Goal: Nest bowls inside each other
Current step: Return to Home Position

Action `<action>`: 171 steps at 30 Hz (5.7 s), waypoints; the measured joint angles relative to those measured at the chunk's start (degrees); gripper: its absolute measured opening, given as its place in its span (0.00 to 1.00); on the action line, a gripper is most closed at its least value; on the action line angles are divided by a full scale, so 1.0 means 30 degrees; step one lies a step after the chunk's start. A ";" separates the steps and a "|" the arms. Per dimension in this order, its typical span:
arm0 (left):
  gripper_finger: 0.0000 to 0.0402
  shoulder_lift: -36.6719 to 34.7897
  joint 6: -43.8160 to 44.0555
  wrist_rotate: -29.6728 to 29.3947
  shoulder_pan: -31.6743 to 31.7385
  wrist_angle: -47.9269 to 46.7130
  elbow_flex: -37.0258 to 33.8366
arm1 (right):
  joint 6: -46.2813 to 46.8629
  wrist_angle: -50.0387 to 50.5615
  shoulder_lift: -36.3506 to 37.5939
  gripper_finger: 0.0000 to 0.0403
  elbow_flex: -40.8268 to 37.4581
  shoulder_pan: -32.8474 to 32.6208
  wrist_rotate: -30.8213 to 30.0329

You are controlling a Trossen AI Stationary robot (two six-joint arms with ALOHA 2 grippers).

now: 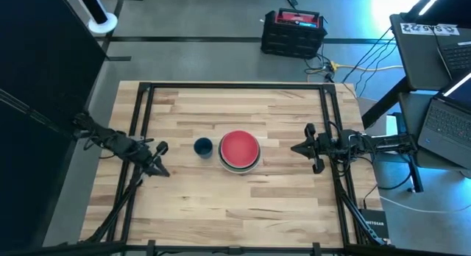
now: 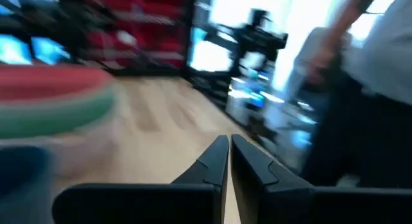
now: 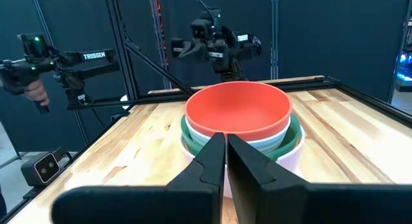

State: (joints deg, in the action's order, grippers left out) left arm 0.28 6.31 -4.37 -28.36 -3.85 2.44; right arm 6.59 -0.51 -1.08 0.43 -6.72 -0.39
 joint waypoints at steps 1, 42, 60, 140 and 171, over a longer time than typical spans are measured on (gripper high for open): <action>0.00 -0.0060 -0.0407 -0.0546 0.0445 0.0194 -0.0037 | 0.0005 0.0002 -0.0002 0.00 0.0000 -0.0007 -0.0005; 0.00 0.0676 -0.3110 -0.0024 1.0294 0.0022 -0.0040 | 0.0000 0.0007 0.0000 0.00 -0.0007 -0.0007 0.0002; 0.00 0.0676 -0.3090 -0.0024 1.0294 0.0026 -0.0044 | 0.0000 0.0007 0.0000 0.00 -0.0007 -0.0007 0.0002; 0.00 0.0676 -0.3091 -0.0039 1.0294 0.0019 -0.0052 | -0.2806 -0.0607 0.0000 0.00 -0.0015 0.0000 -0.3021; 0.00 0.0669 -0.3096 -0.0039 1.0288 0.0012 -0.0058 | -0.2810 -0.0627 -0.0003 0.00 -0.0015 0.0000 -0.3014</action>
State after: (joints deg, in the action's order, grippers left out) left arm 2.29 -2.98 -4.49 2.50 -3.81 2.26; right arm -1.84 -2.39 -1.09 0.38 -6.72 -9.43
